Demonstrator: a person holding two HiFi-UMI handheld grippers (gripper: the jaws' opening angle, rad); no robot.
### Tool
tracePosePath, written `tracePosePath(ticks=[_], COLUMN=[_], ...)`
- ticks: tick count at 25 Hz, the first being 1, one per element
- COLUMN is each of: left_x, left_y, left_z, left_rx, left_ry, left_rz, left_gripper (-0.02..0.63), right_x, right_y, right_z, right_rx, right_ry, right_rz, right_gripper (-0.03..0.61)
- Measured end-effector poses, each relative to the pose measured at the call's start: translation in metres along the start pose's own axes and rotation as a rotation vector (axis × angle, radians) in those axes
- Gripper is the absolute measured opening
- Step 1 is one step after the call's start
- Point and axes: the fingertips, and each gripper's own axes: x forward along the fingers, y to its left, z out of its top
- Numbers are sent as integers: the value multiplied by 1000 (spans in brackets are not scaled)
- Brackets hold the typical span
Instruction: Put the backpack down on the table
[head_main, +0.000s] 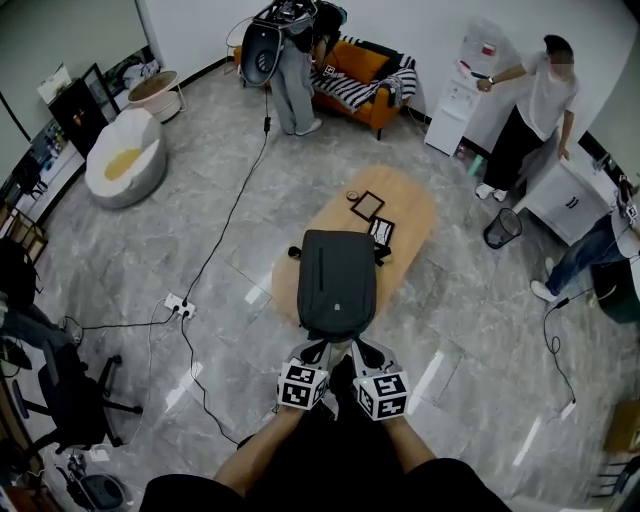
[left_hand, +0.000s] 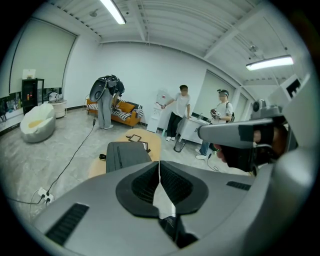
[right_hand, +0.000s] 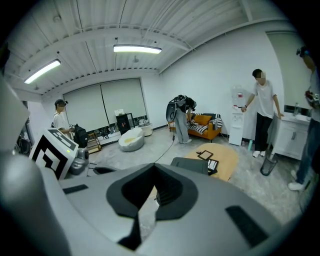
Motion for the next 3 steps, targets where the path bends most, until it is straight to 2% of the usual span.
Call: tracePosePath(ticks=[3], left_x=[-3], left_y=[5], left_z=[-3], left_rx=[-5], left_ry=[5], left_rz=[5], left_gripper=[18], right_x=[3], right_y=[5], right_z=[-1], right_rx=[-3], right_ry=[5], right_rz=[6], right_gripper=[8])
